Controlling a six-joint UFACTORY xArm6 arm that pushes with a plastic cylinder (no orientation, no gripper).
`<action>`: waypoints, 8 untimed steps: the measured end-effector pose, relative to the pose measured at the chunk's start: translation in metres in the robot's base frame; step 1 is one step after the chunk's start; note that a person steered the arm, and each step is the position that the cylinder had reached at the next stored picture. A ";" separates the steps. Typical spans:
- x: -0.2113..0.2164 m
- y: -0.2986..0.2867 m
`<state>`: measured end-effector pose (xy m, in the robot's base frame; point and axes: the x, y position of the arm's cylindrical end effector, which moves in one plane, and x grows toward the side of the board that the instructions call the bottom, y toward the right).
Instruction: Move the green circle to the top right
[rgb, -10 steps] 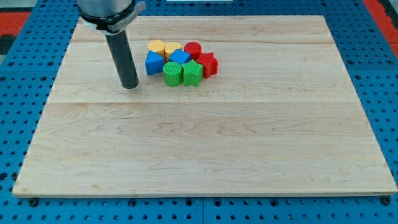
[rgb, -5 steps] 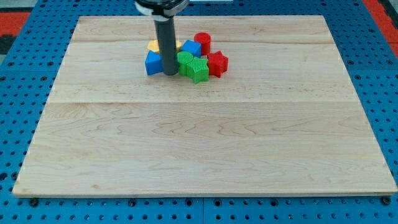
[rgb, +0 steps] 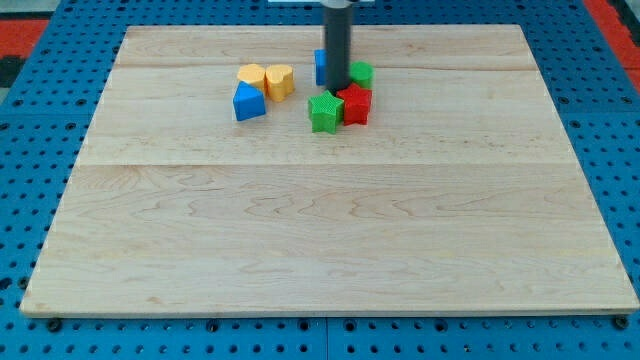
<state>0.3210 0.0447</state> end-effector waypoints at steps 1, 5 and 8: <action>-0.006 0.028; -0.083 0.104; -0.088 0.063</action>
<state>0.2335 0.1072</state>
